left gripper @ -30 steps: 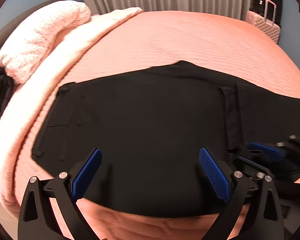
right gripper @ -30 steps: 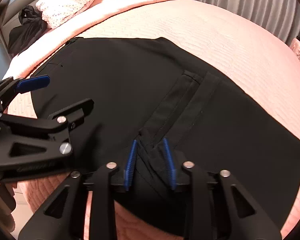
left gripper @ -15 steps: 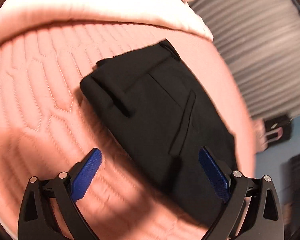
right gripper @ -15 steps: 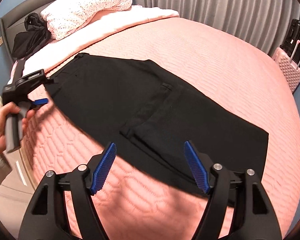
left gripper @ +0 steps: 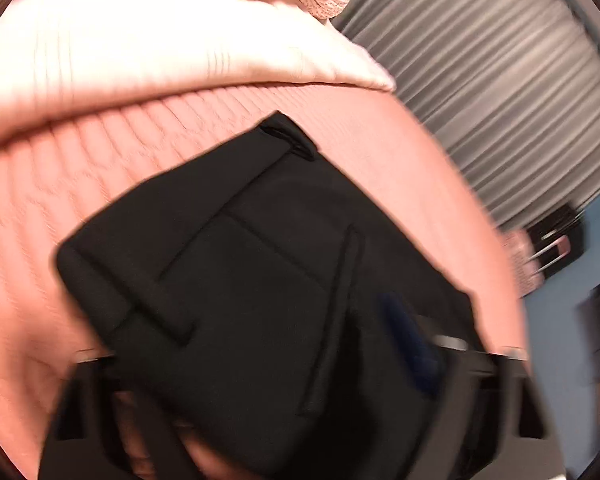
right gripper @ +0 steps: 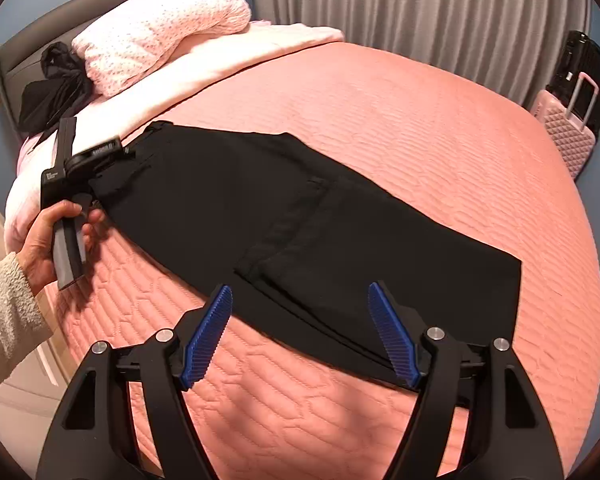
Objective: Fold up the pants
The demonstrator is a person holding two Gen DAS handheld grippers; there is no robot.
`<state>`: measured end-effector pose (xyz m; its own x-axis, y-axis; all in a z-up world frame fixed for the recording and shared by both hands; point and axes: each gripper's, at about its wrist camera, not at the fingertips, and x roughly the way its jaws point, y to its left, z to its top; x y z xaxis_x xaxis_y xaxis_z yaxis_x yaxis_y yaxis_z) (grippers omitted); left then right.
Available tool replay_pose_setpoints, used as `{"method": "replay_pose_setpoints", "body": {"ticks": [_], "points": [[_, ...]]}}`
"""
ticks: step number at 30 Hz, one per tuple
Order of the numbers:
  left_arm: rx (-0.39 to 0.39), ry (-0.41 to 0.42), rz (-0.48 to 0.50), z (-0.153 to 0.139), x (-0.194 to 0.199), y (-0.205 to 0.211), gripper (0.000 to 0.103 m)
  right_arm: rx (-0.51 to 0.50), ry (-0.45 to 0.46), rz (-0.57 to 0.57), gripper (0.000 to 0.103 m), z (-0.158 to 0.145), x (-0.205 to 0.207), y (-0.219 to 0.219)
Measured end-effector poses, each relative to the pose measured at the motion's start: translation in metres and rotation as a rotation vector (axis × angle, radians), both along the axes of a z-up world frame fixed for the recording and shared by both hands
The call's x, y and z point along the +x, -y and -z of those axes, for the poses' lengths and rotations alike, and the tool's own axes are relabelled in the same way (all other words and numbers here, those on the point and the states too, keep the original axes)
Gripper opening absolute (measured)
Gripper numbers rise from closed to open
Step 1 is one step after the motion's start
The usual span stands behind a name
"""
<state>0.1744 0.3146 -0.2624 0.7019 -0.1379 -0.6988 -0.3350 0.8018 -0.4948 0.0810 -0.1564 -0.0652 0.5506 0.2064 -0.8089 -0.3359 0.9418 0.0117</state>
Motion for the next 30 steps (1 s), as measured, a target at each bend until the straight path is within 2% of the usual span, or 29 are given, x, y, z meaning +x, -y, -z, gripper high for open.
{"method": "replay_pose_setpoints", "body": {"ticks": [1,3,6,7,9,11,13,15,17,19,22,25,27,30], "points": [[0.014,0.012,0.028,-0.006,-0.001,0.002,0.019,0.0,0.005,0.012,0.07,-0.001,-0.001,0.004],[0.051,0.043,0.046,-0.022,-0.004,0.009,0.016,0.01,0.017,0.037,0.07,-0.003,-0.004,0.015],[0.203,0.096,0.126,-0.064,0.005,0.048,0.014,0.016,0.032,0.075,0.07,-0.008,-0.007,0.037],[0.222,0.117,0.148,-0.075,0.007,0.056,0.013,0.012,0.043,0.096,0.07,-0.01,-0.009,0.047],[0.292,0.179,0.226,-0.109,0.004,0.097,0.01,0.014,0.052,0.131,0.07,-0.015,-0.01,0.067],[0.397,0.252,0.33,-0.145,0.001,0.152,0.009,0.012,0.071,0.174,0.07,-0.021,-0.013,0.091],[0.432,0.317,0.447,-0.169,-0.008,0.207,0.006,0.006,0.084,0.212,0.07,-0.026,-0.016,0.114],[0.42,0.354,0.574,-0.18,-0.018,0.263,0.005,0.003,0.104,0.271,0.07,-0.031,-0.022,0.146],[0.425,0.343,0.701,-0.175,-0.027,0.327,0.003,0.004,0.113,0.321,0.07,-0.034,-0.028,0.174],[0.428,0.325,0.795,-0.156,-0.037,0.377,0.003,0.0,0.123,0.364,0.07,-0.035,-0.035,0.199],[0.337,0.201,0.924,-0.1,-0.049,0.438,0.003,0.014,0.112,0.436,0.073,-0.029,-0.048,0.239],[0.364,0.053,1.045,-0.032,-0.073,0.491,0.006,-0.001,0.094,0.462,0.075,-0.019,-0.055,0.26],[0.44,0.089,1.014,-0.028,-0.089,0.494,0.005,0.018,0.06,0.466,0.075,-0.01,-0.055,0.272],[0.436,0.14,0.984,-0.057,-0.1,0.483,0.006,0.058,0.032,0.459,0.075,-0.001,-0.051,0.281]]}}
